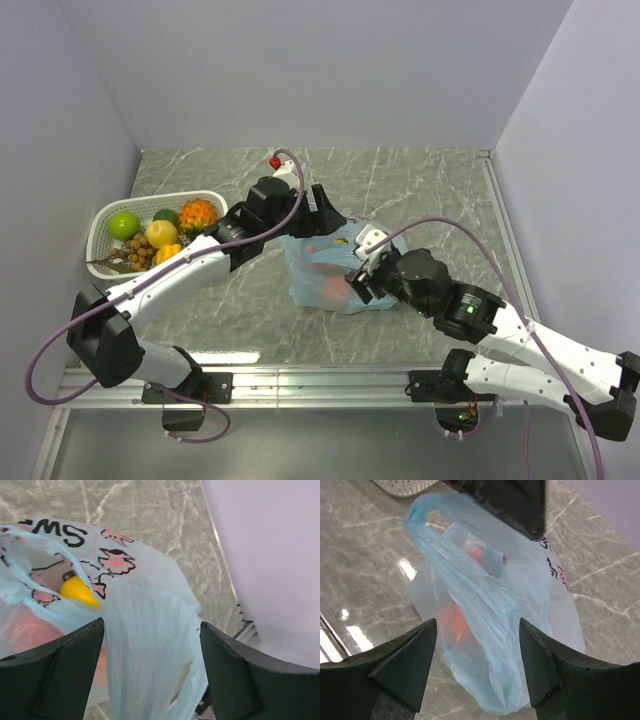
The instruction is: Untie the knot of the plastic bag and take out the fruit
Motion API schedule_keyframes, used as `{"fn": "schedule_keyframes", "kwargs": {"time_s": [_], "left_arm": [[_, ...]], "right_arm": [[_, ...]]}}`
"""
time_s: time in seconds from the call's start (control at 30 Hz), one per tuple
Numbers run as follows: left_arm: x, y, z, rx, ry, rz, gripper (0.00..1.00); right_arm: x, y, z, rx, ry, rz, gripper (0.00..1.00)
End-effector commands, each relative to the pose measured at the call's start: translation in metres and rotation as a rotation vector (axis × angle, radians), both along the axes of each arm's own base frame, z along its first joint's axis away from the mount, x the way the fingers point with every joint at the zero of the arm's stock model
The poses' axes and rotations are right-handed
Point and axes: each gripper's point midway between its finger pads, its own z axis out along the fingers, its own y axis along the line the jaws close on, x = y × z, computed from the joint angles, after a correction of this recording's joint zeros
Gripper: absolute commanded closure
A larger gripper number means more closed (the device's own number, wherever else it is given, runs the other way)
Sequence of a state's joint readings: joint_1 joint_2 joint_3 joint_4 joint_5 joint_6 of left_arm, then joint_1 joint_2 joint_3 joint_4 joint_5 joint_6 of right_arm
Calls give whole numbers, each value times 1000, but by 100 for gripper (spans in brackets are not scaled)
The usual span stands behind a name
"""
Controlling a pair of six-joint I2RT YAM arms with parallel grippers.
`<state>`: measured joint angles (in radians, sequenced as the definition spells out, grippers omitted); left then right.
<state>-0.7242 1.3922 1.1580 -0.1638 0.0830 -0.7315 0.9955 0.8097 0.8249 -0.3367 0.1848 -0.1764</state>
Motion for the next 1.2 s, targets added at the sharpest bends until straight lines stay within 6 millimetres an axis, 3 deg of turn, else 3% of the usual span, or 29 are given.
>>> {"fn": "schedule_keyframes", "kwargs": {"time_s": [0.0, 0.27, 0.37, 0.4, 0.43, 0.47, 0.5, 0.6, 0.63, 0.67, 0.73, 0.77, 0.87, 1.03, 1.17], "left_arm": [[-1, -17, 41, -133, -15, -29, 18], [-4, -24, 53, -192, -2, -53, 18], [-6, -23, 55, -192, -7, -58, 19], [-6, -22, 55, -189, -11, -52, 19], [-6, -20, 57, -186, -19, -49, 19], [-6, -18, 55, -180, -22, -43, 19], [-6, -16, 54, -172, -28, -35, 19], [-3, 1, 53, -140, -79, 29, 19], [-1, 11, 61, -135, -126, 64, 19], [-2, 18, 54, -121, -136, 81, 19], [-4, 29, 71, -131, -238, 97, 19], [-5, 31, 67, -129, -271, 92, 19], [-12, 27, 71, -84, -375, 31, 20], [-29, 8, 37, 54, -437, -78, 21], [-32, -5, 15, 83, -454, -118, 22]], "right_arm": [[6, 10, 7, -51, -73, 0, 27], [39, -2, 6, -141, -158, -241, 31], [51, -18, 13, -119, -206, -374, 49], [54, -20, 22, -72, -227, -400, 70], [57, -28, 23, -65, -238, -444, 84], [58, -31, 26, -43, -239, -460, 96], [59, -36, 30, -14, -238, -476, 100], [68, -52, 31, 48, -195, -542, 100], [70, -54, 30, 86, -165, -563, 100], [74, -61, 24, 83, -138, -578, 100], [75, -62, 19, 129, -94, -589, 100], [74, -57, 17, 147, -72, -564, 100], [74, -54, 11, 228, -1, -563, 100], [77, -67, 15, 430, 104, -622, 100], [80, -74, 16, 485, 127, -638, 100]]}}
